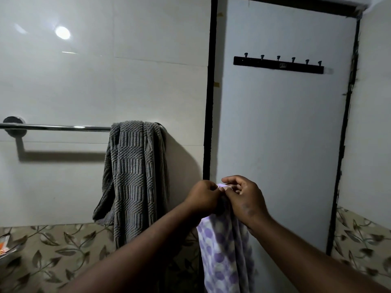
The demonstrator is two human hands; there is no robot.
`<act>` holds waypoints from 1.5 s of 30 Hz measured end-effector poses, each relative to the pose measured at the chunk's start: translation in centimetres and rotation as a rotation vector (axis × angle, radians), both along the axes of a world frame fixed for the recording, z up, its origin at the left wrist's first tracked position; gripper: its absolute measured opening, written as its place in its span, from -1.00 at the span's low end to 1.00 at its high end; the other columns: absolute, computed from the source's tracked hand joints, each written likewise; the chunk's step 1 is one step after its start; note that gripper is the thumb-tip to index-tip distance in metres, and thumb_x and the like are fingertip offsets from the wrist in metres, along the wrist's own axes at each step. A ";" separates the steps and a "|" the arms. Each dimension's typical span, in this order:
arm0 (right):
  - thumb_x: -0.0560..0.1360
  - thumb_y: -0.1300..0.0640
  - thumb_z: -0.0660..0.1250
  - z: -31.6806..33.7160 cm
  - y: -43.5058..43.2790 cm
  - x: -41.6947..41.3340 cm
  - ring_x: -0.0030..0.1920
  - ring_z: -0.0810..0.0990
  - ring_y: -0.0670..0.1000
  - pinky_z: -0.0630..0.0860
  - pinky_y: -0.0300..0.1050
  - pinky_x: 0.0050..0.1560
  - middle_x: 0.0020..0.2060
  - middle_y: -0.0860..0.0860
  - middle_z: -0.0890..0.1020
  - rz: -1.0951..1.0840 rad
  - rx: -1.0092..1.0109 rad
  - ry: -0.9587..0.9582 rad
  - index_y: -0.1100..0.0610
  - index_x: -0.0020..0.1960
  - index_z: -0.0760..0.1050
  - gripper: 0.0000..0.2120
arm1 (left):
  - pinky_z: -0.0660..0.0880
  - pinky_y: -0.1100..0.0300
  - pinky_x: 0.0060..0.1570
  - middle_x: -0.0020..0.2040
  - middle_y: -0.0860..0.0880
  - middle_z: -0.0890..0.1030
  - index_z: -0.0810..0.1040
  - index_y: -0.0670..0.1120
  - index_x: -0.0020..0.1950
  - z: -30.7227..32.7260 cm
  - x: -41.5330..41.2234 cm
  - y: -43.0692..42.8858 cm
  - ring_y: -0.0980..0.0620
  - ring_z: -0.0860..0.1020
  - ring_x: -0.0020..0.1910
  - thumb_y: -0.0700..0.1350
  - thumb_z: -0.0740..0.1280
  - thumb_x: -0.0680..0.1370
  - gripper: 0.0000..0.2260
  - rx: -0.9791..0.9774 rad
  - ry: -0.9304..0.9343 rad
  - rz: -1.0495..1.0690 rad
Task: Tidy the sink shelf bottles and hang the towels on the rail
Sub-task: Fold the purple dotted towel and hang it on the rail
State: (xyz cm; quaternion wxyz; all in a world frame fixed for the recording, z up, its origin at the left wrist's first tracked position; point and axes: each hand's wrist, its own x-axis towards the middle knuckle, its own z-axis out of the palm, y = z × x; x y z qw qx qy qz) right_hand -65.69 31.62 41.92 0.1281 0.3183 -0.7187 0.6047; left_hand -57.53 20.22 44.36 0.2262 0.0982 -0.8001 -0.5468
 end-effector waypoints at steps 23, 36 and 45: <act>0.56 0.33 0.39 1.8 3.1 -3.8 0.06 0.67 0.08 0.63 0.01 0.15 0.05 0.11 0.70 0.342 -0.296 -0.256 0.17 0.20 0.53 -0.76 | 0.30 0.09 -0.23 0.02 -0.07 0.66 0.46 0.08 0.00 7.4 0.1 -2.7 -0.18 0.62 -0.01 0.39 0.17 0.57 -0.62 -1.488 0.010 0.110; 0.36 -0.27 0.50 -1.6 1.0 -2.3 0.11 0.71 0.17 0.64 0.21 0.14 0.07 0.03 0.75 0.538 -0.289 -0.462 -0.05 0.19 0.65 -0.51 | 0.38 0.06 -0.18 -0.04 -0.07 0.65 0.58 0.05 0.07 9.0 -0.3 -0.2 -0.17 0.59 -0.03 0.29 0.18 0.61 -0.64 -1.412 -0.073 0.178; 0.51 -0.12 0.46 1.7 -1.3 -0.6 0.14 0.70 0.19 0.63 0.19 0.19 0.07 0.07 0.75 0.436 -0.605 -0.386 0.06 0.18 0.64 -0.66 | 0.55 0.33 0.04 0.11 0.04 0.66 0.46 0.07 0.31 2.7 1.0 -0.8 0.23 0.64 0.05 0.31 0.53 0.32 -0.34 -0.139 0.508 0.231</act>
